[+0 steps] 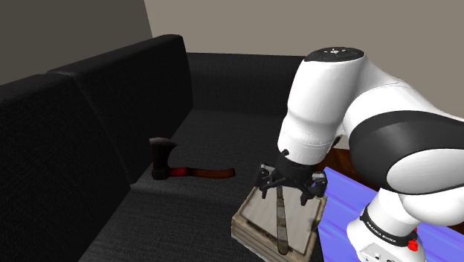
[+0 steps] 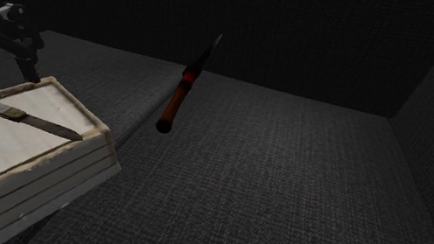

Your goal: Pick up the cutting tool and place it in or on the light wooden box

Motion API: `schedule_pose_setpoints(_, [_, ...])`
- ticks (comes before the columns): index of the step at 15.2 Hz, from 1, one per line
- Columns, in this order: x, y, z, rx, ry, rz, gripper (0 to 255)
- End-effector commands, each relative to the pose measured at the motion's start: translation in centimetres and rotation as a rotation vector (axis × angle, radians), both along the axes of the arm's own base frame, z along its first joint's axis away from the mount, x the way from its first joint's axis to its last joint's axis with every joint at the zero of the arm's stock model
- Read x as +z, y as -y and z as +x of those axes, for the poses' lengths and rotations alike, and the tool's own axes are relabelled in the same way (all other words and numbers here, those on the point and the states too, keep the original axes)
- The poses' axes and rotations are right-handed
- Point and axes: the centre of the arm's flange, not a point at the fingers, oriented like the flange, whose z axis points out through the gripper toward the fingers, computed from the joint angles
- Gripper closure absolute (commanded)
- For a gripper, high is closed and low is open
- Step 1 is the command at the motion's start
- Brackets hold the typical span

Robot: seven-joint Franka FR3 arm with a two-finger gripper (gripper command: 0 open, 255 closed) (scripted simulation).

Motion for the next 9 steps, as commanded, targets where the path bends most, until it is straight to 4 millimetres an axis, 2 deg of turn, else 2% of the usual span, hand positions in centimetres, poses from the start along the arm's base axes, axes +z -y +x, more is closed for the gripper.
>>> schedule_pose_setpoints(1, [2.4,0.0,-0.2,0.000,-0.001,-0.001,0])
schedule_pose_setpoints(2, [3.5,0.0,-0.3,0.000,-0.001,-0.001,0])
schedule_pose_setpoints(9, [3.5,0.0,-0.3,0.000,-0.001,-0.001,0])
